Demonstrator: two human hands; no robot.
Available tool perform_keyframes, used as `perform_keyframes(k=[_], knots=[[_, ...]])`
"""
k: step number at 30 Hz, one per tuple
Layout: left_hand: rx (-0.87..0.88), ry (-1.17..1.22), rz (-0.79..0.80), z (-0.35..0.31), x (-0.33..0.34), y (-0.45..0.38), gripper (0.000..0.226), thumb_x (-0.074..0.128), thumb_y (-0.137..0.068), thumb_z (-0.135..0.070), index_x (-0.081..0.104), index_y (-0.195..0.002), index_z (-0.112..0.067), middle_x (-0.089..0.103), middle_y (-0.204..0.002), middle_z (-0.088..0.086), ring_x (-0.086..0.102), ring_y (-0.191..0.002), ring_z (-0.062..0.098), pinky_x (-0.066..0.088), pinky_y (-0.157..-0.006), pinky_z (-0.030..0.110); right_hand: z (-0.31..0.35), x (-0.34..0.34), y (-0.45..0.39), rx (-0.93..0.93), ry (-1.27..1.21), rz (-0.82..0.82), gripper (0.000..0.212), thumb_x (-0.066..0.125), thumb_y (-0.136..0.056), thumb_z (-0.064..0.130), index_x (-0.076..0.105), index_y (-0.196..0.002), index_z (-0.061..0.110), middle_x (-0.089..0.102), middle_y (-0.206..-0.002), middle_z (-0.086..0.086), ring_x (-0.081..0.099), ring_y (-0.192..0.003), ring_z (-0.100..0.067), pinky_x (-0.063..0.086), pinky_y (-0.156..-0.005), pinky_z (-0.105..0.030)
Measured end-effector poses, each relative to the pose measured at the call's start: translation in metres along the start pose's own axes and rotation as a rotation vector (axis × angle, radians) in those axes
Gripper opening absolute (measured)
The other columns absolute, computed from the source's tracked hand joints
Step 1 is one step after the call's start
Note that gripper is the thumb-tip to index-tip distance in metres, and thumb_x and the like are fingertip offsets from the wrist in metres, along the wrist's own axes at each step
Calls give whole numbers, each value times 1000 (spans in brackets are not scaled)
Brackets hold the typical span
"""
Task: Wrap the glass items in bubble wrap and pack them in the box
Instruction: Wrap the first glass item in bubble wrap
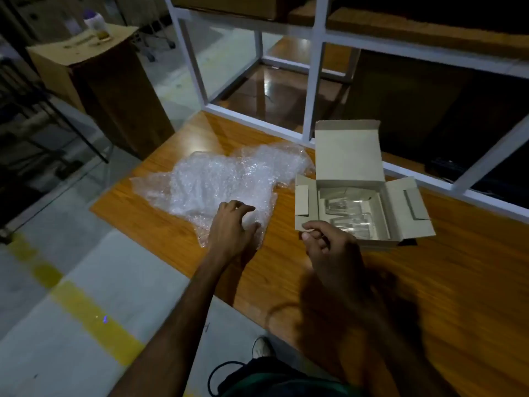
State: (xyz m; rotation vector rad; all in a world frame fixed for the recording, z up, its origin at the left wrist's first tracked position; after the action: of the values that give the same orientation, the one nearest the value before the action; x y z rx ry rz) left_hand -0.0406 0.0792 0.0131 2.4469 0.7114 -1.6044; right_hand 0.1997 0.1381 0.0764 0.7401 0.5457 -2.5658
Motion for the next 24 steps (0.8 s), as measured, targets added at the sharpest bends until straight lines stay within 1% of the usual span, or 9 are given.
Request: perform_keyframes(k=[2, 4, 7, 11, 15, 17, 20, 22, 24], knots=[[-56, -26, 56, 4, 5, -6, 55, 78, -89, -45, 67, -135, -18, 64, -135, 9, 52, -125, 31, 52, -94, 46, -3, -1, -3, 24, 7, -2, 18, 65, -100, 23, 74, -116, 22, 70, -90, 13, 66, -82, 0, 61, -69, -28], [-78, -90, 97, 3, 13, -9, 56, 75, -91, -47, 65, -138, -17, 63, -138, 11, 52, -127, 31, 53, -96, 46, -4, 0, -4, 34, 9, 0, 18, 65, -100, 25, 74, -116, 22, 71, -90, 11, 67, -83, -1, 62, -70, -30], [-48, -84, 35, -2, 14, -13, 32, 64, -101, -36, 73, -123, -16, 68, -127, 10, 57, -118, 28, 52, -91, 42, -6, 3, -9, 32, -24, 5, 25, 60, -98, 36, 75, -114, 25, 68, -86, 16, 67, -79, -2, 62, -67, -33], [-47, 49, -105, -2, -2, -15, 19, 64, -102, -25, 77, -107, -13, 74, -109, 7, 62, -103, 25, 52, -81, 40, -7, 5, -14, 22, -37, 27, 33, 52, -98, 45, 74, -115, 27, 64, -85, 18, 66, -79, -4, 61, -66, -33], [-95, 290, -229, 2, -28, -17, 18, 63, -103, -30, 75, -99, -17, 73, -97, -5, 65, -88, 11, 57, -77, 40, -4, 11, -21, -10, -77, 78, 31, 53, -100, 42, 73, -116, 25, 64, -85, 19, 66, -80, -4, 61, -67, -34], [-107, 426, -248, 3, -42, -20, 17, 63, -103, -28, 74, -97, -17, 72, -93, -9, 67, -87, 8, 59, -74, 39, -1, 13, -26, -20, -91, 92, 30, 55, -100, 42, 72, -117, 24, 64, -83, 18, 66, -78, -3, 61, -66, -34], [-142, 620, -209, -1, -61, -25, 15, 63, -103, -17, 71, -94, -9, 72, -90, 4, 69, -88, 21, 58, -81, 43, 11, 18, -36, -54, -91, 114, 27, 58, -103, 38, 72, -121, 24, 66, -84, 17, 67, -77, -3, 61, -64, -35], [-223, 799, -122, 2, -66, -27, 18, 60, -103, -12, 67, -95, 3, 70, -97, 22, 68, -94, 38, 56, -86, 49, 19, 22, -46, -48, -94, 127, 23, 62, -103, 32, 71, -124, 27, 70, -93, 15, 67, -82, -2, 62, -68, -33], [-284, 978, -40, 0, -71, -25, 23, 57, -104, -12, 63, -96, 9, 68, -106, 32, 67, -102, 47, 58, -89, 54, 28, 25, -57, -50, -122, 140, 24, 64, -103, 28, 71, -126, 30, 72, -98, 13, 68, -84, -1, 59, -69, -28]])
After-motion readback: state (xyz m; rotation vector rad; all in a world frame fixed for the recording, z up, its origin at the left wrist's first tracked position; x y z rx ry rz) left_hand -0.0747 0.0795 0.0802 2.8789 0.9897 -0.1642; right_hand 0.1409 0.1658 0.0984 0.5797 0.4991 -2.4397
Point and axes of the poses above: each hand's wrist, its own y-axis away from the middle knuckle, its own x-axis out of the palm, z = x × y, the point moved 9 cm from there along -y, towards the middle knuckle
